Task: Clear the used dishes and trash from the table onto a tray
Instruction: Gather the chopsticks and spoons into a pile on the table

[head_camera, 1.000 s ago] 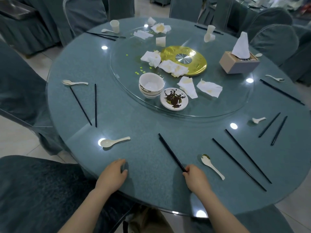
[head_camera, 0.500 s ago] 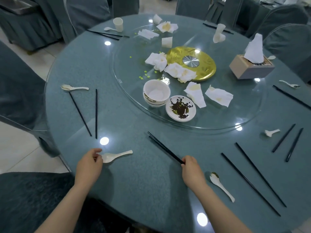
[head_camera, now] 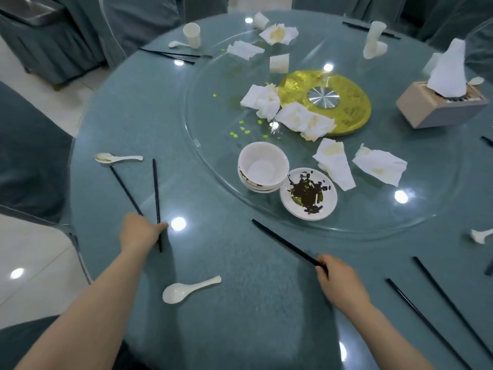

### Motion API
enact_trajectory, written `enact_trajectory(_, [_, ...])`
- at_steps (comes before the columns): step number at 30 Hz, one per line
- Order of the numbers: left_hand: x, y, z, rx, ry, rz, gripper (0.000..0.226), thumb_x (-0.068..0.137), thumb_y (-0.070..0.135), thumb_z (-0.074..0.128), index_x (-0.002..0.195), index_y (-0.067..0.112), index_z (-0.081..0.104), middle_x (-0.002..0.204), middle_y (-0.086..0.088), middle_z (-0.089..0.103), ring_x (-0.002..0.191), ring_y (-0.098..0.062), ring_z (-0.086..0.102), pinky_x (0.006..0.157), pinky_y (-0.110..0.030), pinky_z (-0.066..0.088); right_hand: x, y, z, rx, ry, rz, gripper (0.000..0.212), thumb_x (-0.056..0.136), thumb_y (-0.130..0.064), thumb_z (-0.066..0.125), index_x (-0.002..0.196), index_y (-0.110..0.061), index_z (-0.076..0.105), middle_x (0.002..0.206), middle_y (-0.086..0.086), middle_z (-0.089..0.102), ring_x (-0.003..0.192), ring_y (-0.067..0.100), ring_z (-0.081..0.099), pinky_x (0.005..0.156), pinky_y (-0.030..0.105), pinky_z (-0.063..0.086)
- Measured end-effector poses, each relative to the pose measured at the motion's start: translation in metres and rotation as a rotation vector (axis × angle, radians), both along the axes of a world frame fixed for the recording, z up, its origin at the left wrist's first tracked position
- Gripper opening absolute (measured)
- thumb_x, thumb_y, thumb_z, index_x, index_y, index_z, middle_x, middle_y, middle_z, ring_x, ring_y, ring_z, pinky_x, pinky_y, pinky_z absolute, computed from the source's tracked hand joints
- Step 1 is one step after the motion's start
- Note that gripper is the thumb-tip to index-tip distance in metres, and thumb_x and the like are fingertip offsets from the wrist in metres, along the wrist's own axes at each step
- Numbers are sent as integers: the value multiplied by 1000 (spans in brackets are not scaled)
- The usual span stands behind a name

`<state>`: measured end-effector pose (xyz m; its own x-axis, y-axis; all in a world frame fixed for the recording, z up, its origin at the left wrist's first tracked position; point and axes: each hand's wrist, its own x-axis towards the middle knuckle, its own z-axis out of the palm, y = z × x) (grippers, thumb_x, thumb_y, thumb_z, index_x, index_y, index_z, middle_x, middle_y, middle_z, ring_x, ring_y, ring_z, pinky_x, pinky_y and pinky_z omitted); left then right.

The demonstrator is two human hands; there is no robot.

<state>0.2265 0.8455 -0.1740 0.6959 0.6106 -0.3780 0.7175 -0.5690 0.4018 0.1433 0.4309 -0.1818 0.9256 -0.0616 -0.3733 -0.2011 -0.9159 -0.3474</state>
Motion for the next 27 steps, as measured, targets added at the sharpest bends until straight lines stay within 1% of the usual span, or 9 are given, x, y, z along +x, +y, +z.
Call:
enact_trajectory(4, [6,5,-6,-28,33,-2,37,79,25,73,59,-3,60,70,-18,66,73,-34,62,61,-33,41,3,0,-5,29,8,-28,16,96,-25,47,106,-18,57,103,2,65,92,23,59,75,32,46])
enact_trajectory(8, [-5,-1,-5,-134,46,93,33,81,20,66,53,2,64,44,-4,62,60,-25,61,57,-29,45,4,11,-8,65,-16,-43,13,96,-26,47,103,-18,55,97,1,64,79,18,52,67,30,42])
enact_trajectory(11, [-12,-5,2,-282,46,100,26,81,12,66,58,1,64,40,-2,60,54,-23,65,67,-30,53,4,17,-6,58,4,-43,15,96,-28,47,105,-19,55,96,1,65,83,22,57,64,28,36])
enact_trajectory(14, [-30,-21,17,-435,-27,109,25,84,9,66,60,3,61,41,-1,60,36,-11,57,44,-16,47,1,20,0,84,48,-71,9,95,-30,50,93,-22,54,85,-2,63,85,26,60,63,29,36])
enact_trajectory(18, [-67,-52,44,-617,-112,71,21,87,9,64,66,4,62,56,-7,63,43,-12,54,47,-19,50,-5,27,15,179,124,-55,31,96,-32,50,66,-26,46,63,-10,52,67,17,53,55,28,35])
enact_trajectory(20, [-86,-67,61,-705,-121,9,19,89,7,60,71,2,61,62,-9,66,44,-11,54,46,-19,48,-10,34,24,255,128,-50,29,98,-29,47,70,-25,56,65,-9,54,61,10,51,51,19,35])
enact_trajectory(22, [-102,-81,75,-761,-124,-46,19,91,8,58,72,4,58,59,-6,66,52,-14,58,44,-19,45,-16,43,34,334,114,-85,25,99,-22,43,85,-19,64,66,-6,55,59,10,51,53,22,36])
enact_trajectory(25, [-125,-102,91,-795,-115,-125,21,93,9,55,72,11,51,57,-2,66,55,-15,63,46,-20,43,-30,58,47,605,153,-247,23,101,-11,33,97,-13,56,51,-1,56,38,7,44,41,20,33])
enact_trajectory(27, [-140,-114,98,-792,-119,-170,23,93,9,55,71,14,49,58,0,66,63,-20,65,46,-20,42,-41,66,56,749,173,-337,23,98,-2,31,95,-14,50,58,2,62,37,10,44,41,21,34])
